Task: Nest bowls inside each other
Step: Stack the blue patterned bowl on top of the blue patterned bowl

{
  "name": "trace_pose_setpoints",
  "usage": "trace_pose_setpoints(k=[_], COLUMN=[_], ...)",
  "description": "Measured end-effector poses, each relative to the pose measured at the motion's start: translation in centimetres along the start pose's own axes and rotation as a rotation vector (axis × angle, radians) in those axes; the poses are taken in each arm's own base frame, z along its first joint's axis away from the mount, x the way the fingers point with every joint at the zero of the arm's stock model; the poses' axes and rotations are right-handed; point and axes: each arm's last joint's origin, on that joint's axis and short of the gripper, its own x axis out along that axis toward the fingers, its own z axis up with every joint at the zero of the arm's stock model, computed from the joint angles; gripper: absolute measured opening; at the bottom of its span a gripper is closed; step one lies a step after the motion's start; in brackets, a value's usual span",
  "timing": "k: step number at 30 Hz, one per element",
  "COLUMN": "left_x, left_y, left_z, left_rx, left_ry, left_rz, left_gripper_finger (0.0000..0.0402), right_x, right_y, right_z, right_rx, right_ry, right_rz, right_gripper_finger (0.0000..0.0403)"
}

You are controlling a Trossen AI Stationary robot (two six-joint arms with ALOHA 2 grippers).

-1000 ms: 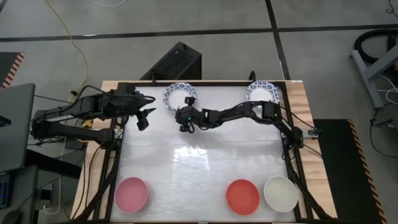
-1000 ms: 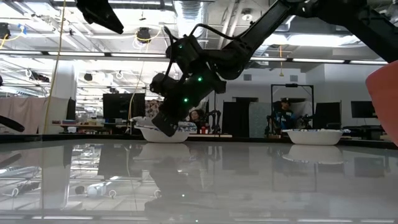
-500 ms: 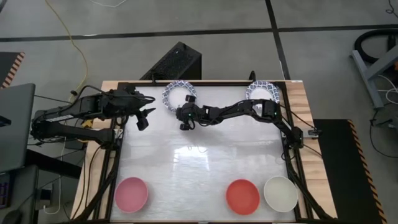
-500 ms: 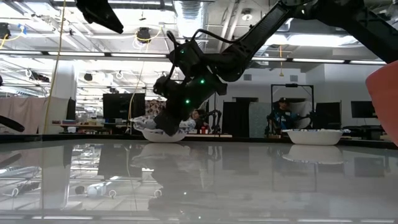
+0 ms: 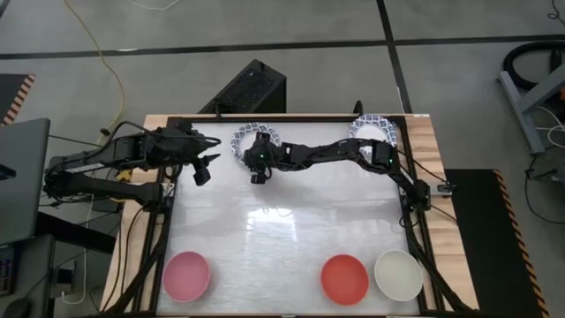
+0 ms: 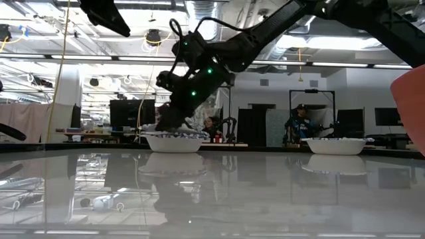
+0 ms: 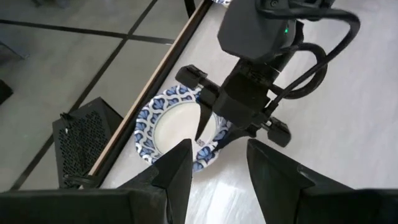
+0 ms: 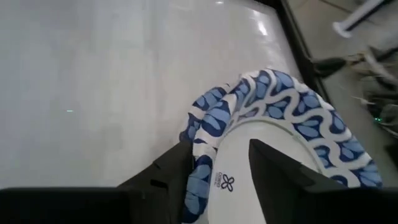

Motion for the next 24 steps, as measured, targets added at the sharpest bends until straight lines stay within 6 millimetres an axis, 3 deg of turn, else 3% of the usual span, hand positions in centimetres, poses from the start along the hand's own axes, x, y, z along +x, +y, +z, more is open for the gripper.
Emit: trace_pose_setpoints(k=[14,19,24], left_x=[0.0,0.0,-0.5], left_y=[0.0,0.0,0.2], left_z=[0.0,0.0,0.2], left_rx=[0.0,-0.001,0.02], left_ry=[0.002,0.002,-0.043], left_rz=[0.001,0.0,0.002], left_gripper_finger=[0.0144,0.0144,0.0144], right_x=[-0.6,-0.8,-2.1], right_y=[-3.7,-3.8,-3.9], right_z=[2.4,3.8,4.5], right_rx=[0.275,0.386,0.385], right_ry=[-0.097,-0.217,-0.239], right_rz=[0.216,0.219,0.18], right_gripper_finger=[0.0181,0.0134,0.0068])
